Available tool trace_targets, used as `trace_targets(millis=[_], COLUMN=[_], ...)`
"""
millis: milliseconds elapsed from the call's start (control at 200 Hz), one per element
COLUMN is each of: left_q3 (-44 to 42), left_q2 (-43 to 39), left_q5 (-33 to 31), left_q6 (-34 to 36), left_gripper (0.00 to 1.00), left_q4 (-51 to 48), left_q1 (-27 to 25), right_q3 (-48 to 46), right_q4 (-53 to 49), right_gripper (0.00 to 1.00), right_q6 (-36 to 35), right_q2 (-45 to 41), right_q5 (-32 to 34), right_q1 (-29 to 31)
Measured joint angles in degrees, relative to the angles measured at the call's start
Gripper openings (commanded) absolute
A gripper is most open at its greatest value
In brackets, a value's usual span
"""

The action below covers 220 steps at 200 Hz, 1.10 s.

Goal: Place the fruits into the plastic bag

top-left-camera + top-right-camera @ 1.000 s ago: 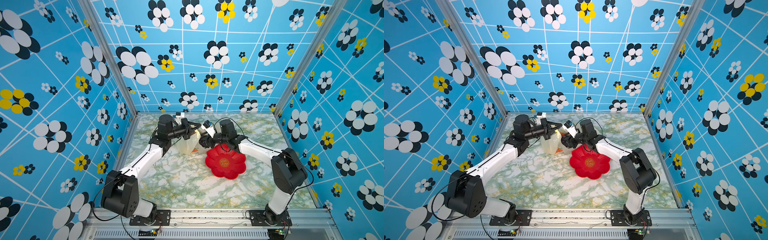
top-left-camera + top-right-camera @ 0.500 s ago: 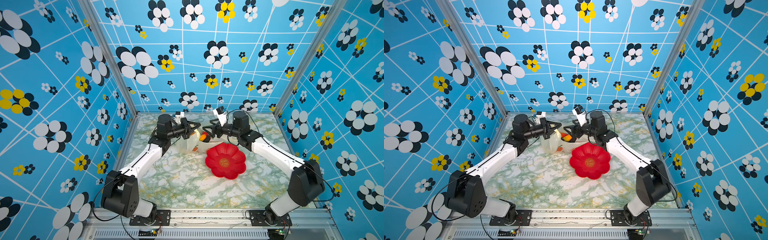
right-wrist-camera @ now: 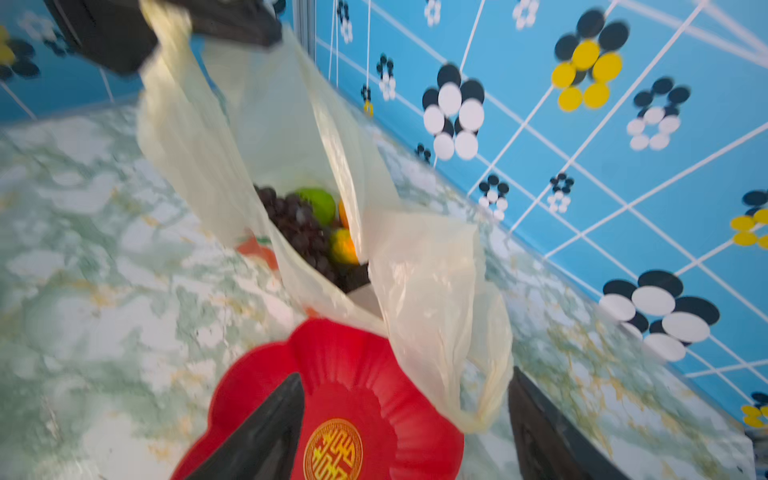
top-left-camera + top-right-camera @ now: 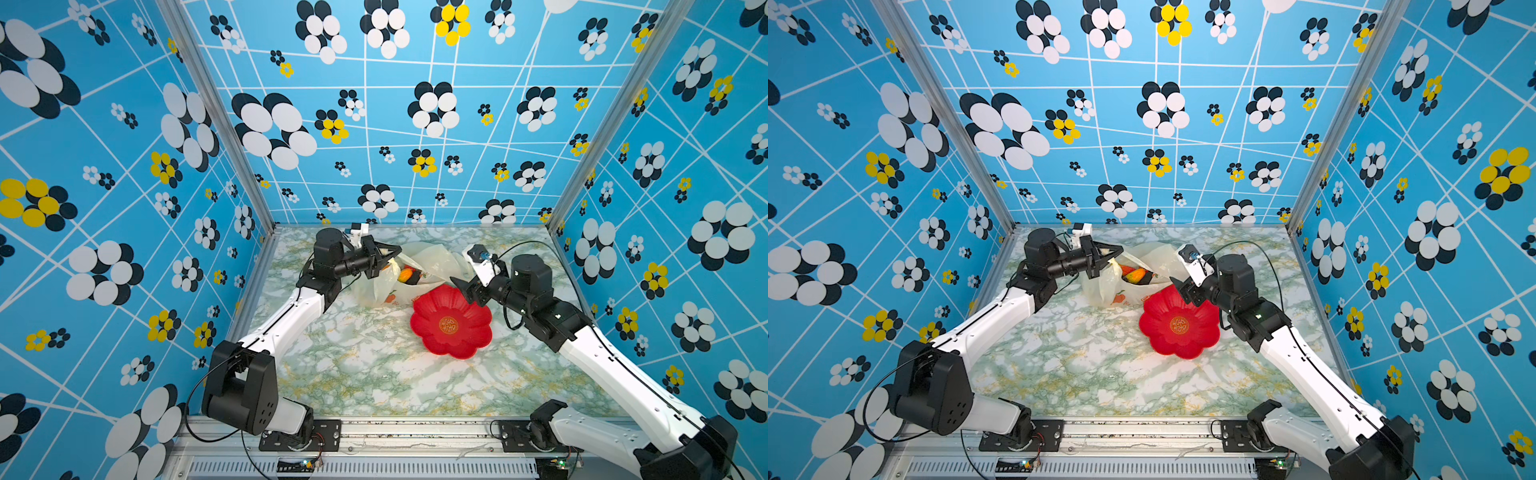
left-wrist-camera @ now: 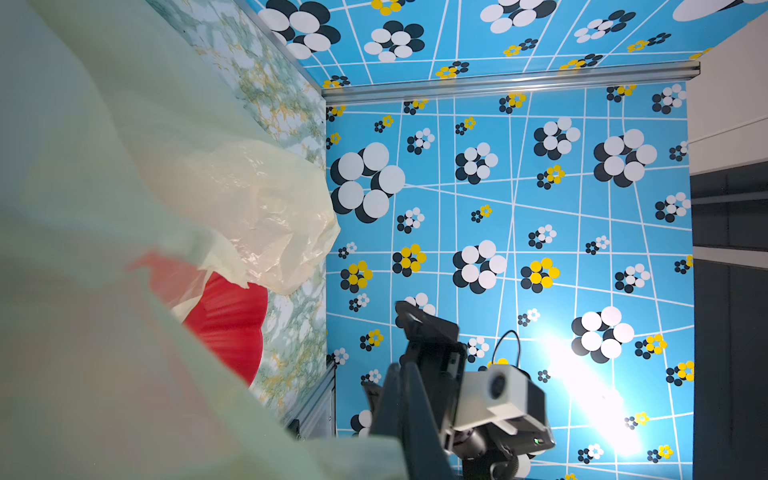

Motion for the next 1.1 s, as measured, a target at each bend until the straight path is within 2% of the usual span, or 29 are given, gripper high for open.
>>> trace_targets(millis=[260, 445, 545, 665, 810, 1100], left_q3=[0.00, 0.00, -0.02, 0.00, -0.02, 2.82], left_q2=[-0.02, -0.13, -0.35, -0.68, -0.87, -0.63], left_q5=[0.66, 0.81, 1.03, 1.22, 1.27, 1.84], left_q6=[0.00, 0.00, 0.02, 0.07, 0.31, 1.77], left_gripper=[0.00, 0.00, 0.00, 0.00, 0.00, 0.00], left_q4=[-0.02, -0.04, -0.07, -0.22, -0.26, -5.07], left_q1=[0.00, 0.00, 0.17, 0.57, 1.09, 3.43], right_q3=[-3.48, -2.12, -0.42, 1.97, 6.34, 19.04], right_q4=[-0.33, 1.60, 2.08, 2.69, 3.63, 3.26], right_gripper=[0.79, 0.70, 0.58, 0.29, 0.00, 0.00], right_q6=[-5.03, -5.62, -5.27, -4.87, -3.34, 1.86], right_q2=[6.93, 14.27, 17.38, 18.62, 18.64, 18.64], right_q5=[6.32, 10.19, 11.89, 12.70, 12.83, 9.22], right_q1=[-0.28, -2.34, -2.99, -3.21, -3.26, -3.63])
